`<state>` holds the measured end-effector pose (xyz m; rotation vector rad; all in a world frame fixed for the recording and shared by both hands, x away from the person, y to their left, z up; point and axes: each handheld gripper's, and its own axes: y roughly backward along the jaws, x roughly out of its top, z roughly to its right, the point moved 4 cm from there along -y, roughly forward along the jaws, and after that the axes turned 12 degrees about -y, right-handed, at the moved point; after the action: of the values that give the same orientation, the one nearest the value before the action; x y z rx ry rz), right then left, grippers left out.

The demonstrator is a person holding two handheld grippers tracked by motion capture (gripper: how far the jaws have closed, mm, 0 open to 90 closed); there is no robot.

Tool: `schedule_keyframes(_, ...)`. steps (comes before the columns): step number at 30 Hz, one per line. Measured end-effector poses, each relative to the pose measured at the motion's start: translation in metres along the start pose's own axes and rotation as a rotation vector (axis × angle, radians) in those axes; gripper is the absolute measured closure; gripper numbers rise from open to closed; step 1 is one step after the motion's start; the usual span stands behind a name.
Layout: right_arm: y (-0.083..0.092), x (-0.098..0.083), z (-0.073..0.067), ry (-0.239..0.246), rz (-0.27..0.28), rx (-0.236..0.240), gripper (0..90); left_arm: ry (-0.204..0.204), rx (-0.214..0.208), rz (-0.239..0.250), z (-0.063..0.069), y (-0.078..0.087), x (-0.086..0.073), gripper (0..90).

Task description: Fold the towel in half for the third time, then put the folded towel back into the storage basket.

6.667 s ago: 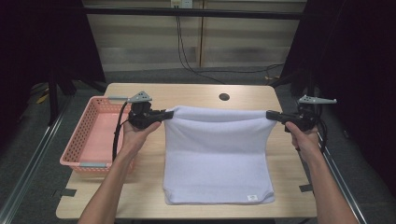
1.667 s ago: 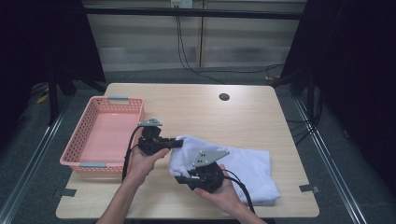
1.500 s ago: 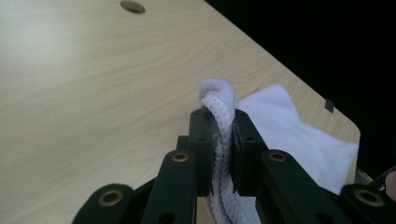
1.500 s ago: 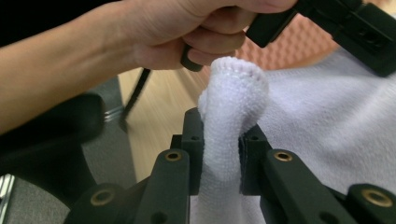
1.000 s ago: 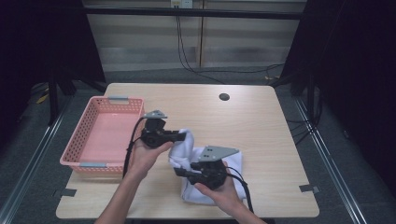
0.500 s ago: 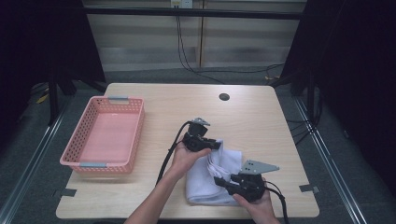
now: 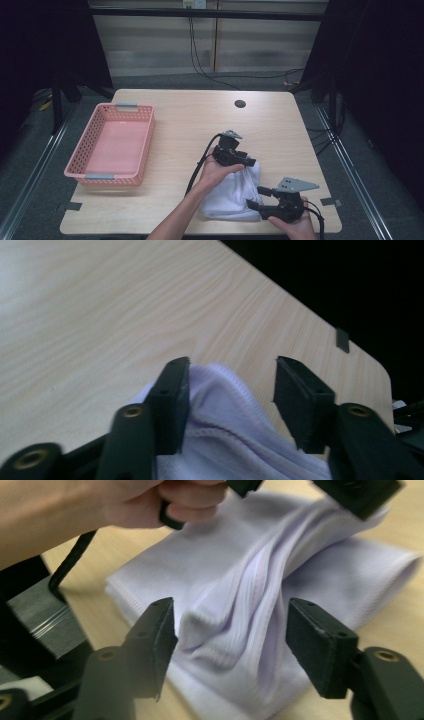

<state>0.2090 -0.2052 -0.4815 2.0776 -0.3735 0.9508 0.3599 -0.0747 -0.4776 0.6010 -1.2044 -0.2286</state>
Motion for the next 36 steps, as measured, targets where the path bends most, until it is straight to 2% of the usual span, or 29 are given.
schedule_keyframes(2,0.001,0.011,0.006,-0.014,0.012,-0.014,30.0,-0.001,0.023,0.016,-0.001,0.011,0.002,41.8)
schedule_keyframes(3,0.0,0.016,0.009,-0.029,0.02,-0.025,28.4,-0.001,0.023,0.016,-0.001,0.011,0.002,40.3)
schedule_keyframes(5,-0.002,0.022,0.014,-0.033,0.033,-0.036,28.8,0.003,0.04,0.026,-0.003,0.026,0.002,39.8)
schedule_keyframes(6,-0.008,0.035,0.023,-0.018,0.034,-0.08,28.2,-0.01,0.061,0.027,-0.004,0.038,0.0,39.8)
schedule_keyframes(7,-0.013,0.042,0.027,-0.006,0.037,-0.102,27.9,-0.013,0.075,0.025,-0.005,0.045,-0.003,39.7)
schedule_keyframes(8,-0.013,0.042,0.027,-0.006,0.037,-0.102,27.9,-0.013,0.075,0.025,-0.005,0.045,-0.003,39.3)
schedule_keyframes(9,-0.026,0.055,0.034,0.007,0.019,-0.127,27.0,-0.017,0.075,0.025,-0.005,0.051,-0.005,38.9)
schedule_keyframes(10,-0.033,0.062,0.036,0.012,0.019,-0.13,27.1,-0.027,0.086,0.023,-0.004,0.062,-0.013,38.6)
schedule_keyframes(11,-0.033,0.062,0.036,0.012,0.019,-0.13,27.1,-0.027,0.086,0.023,-0.004,0.062,-0.013,38.2)
schedule_keyframes(12,-0.05,0.074,0.04,0.018,-0.015,-0.137,25.5,-0.037,0.086,0.018,0.0,0.071,-0.021,38.0)
schedule_keyframes(13,-0.06,0.078,0.042,0.02,-0.028,-0.146,25.1,-0.04,0.082,0.02,0.002,0.075,-0.025,37.7)
schedule_keyframes(14,-0.06,0.078,0.042,0.02,-0.028,-0.146,25.1,-0.04,0.082,0.02,0.002,0.075,-0.025,37.7)
schedule_keyframes(16,-0.075,0.082,0.049,0.034,-0.061,-0.189,27.9,-0.051,0.084,0.005,0.008,0.082,-0.035,37.6)
schedule_keyframes(17,-0.084,0.078,0.058,0.026,-0.098,-0.262,32.8,-0.063,0.083,-0.002,0.011,0.086,-0.04,37.5)
schedule_keyframes(18,-0.084,0.075,0.062,0.028,-0.118,-0.303,36.7,-0.062,0.096,-0.004,0.016,0.095,-0.05,37.1)
schedule_keyframes(19,-0.083,0.071,0.066,0.038,-0.123,-0.335,38.8,-0.063,0.089,-0.008,0.018,0.1,-0.055,37.0)
schedule_keyframes(20,-0.079,0.066,0.07,0.036,-0.126,-0.354,38.6,-0.06,0.099,-0.018,0.02,0.105,-0.06,36.9)
schedule_keyframes(23,-0.069,0.055,0.079,0.02,-0.129,-0.348,37.0,-0.061,0.093,-0.046,0.031,0.117,-0.078,34.0)
schedule_keyframes(24,-0.067,0.052,0.081,0.006,-0.128,-0.338,37.0,-0.061,0.093,-0.046,0.031,0.117,-0.078,32.6)
schedule_keyframes(25,-0.067,0.052,0.081,0.006,-0.128,-0.338,37.0,-0.071,0.087,-0.069,0.036,0.12,-0.087,32.6)
schedule_keyframes(27,-0.066,0.049,0.084,-0.008,-0.119,-0.301,33.2,-0.073,0.074,-0.098,0.045,0.124,-0.105,28.8)
schedule_keyframes(28,-0.066,0.049,0.084,-0.008,-0.119,-0.301,33.2,-0.065,0.064,-0.11,0.048,0.123,-0.112,28.8)
schedule_keyframes(29,-0.068,0.05,0.085,-0.011,-0.105,-0.256,27.0,-0.061,0.061,-0.131,0.051,0.121,-0.122,26.2)
schedule_keyframes(31,-0.072,0.052,0.085,-0.015,-0.099,-0.203,22.3,-0.054,0.026,-0.15,0.054,0.117,-0.128,23.1)
schedule_keyframes(33,-0.076,0.051,0.087,-0.032,-0.122,-0.18,19.5,-0.064,0.022,-0.177,0.055,0.112,-0.132,22.1)
schedule_keyframes(35,-0.079,0.051,0.088,-0.031,-0.126,-0.181,18.3,-0.067,0.015,-0.166,0.056,0.11,-0.132,21.4)
schedule_keyframes(36,-0.082,0.05,0.09,-0.045,-0.135,-0.16,18.1,-0.067,0.02,-0.169,0.056,0.108,-0.133,21.8)
